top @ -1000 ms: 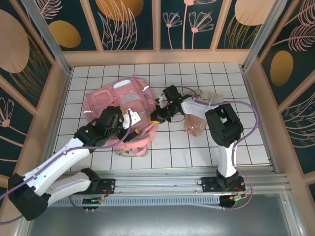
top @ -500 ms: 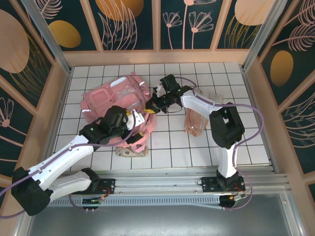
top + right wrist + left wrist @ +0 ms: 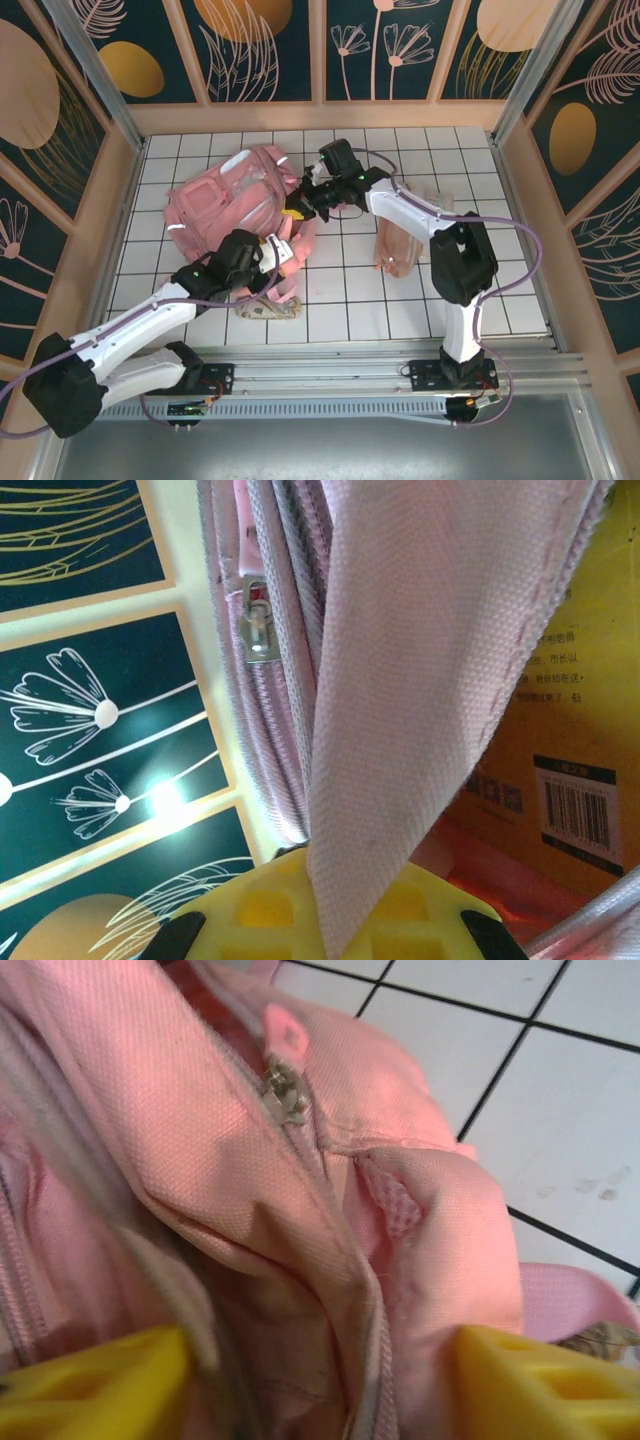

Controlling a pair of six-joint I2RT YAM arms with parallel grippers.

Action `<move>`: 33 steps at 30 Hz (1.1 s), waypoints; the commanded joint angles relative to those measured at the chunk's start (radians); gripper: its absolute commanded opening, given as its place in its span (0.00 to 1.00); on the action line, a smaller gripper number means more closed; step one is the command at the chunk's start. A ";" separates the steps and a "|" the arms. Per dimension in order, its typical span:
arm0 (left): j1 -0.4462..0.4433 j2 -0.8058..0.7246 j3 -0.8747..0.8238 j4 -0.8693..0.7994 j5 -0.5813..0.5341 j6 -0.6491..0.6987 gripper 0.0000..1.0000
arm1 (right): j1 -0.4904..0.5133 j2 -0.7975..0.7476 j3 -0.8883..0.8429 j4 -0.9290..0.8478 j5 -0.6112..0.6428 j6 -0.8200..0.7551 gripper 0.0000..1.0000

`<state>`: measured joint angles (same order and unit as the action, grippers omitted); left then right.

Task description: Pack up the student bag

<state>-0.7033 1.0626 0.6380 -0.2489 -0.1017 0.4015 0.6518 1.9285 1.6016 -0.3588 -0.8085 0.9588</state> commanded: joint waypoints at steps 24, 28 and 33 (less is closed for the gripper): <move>0.140 -0.095 0.200 -0.293 0.306 0.187 0.00 | -0.051 -0.339 -0.429 0.113 -0.133 -1.010 0.73; 0.142 -0.087 0.216 -0.289 0.303 0.191 0.00 | 0.030 -0.237 -0.365 0.072 -0.139 -0.973 0.63; 0.142 -0.092 0.215 -0.286 0.302 0.180 0.00 | 0.062 -0.168 -0.324 0.021 -0.050 -0.966 0.60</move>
<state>-0.5636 0.9874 0.7971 -0.5842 0.1501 0.5571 0.7090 1.7424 1.2362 -0.3069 -0.9035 0.0044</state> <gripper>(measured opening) 0.059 0.589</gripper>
